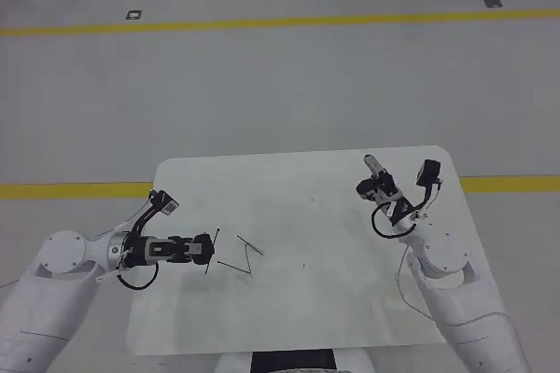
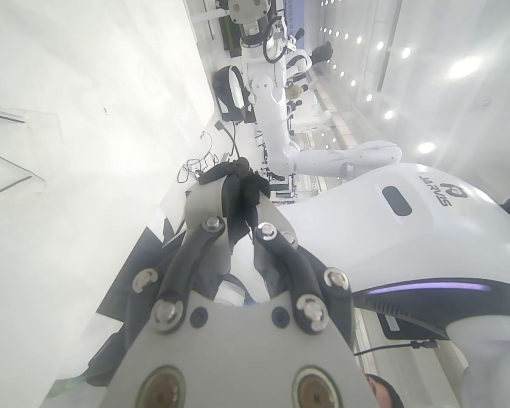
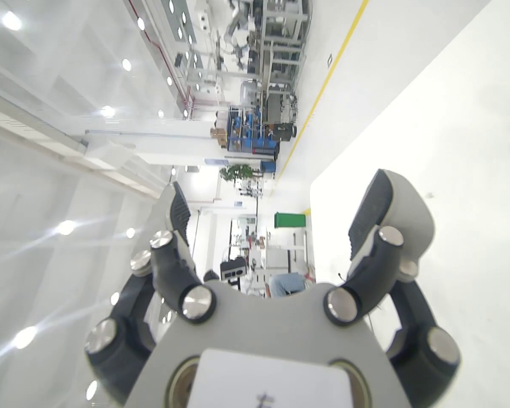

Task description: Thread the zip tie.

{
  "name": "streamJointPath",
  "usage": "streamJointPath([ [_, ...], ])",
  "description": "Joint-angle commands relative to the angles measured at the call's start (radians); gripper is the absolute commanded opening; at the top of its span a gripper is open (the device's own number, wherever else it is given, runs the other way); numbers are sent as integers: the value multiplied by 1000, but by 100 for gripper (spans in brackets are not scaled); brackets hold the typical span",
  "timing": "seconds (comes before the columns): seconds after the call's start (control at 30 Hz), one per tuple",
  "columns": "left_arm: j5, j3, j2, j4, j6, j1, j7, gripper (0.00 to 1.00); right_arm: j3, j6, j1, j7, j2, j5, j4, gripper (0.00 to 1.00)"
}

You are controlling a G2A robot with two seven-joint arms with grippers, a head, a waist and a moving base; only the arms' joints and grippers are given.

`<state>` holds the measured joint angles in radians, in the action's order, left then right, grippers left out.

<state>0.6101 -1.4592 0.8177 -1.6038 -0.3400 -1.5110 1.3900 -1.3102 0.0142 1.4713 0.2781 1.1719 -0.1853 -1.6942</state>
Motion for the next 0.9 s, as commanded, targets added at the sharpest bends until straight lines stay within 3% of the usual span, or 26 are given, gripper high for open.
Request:
streamJointPath([
  [0.0, 0, 0, 0, 0, 0, 0, 0, 0, 52, 3, -41, 26, 6, 28, 19, 100],
  [0.27, 0, 0, 0, 0, 0, 0, 0, 0, 247, 1, -182, 44, 44, 116, 105, 100],
  [0.6, 0, 0, 0, 0, 0, 0, 0, 0, 252, 1, -186, 42, 45, 120, 108, 100],
  [0.7, -12, 11, 2, -1, 5, 2, -30, 0, 252, 1, -186, 42, 45, 120, 108, 100],
  [0.87, -2, -1, -3, 1, 0, 2, 0, 0, 258, 25, -192, 70, 48, 114, 113, 100],
])
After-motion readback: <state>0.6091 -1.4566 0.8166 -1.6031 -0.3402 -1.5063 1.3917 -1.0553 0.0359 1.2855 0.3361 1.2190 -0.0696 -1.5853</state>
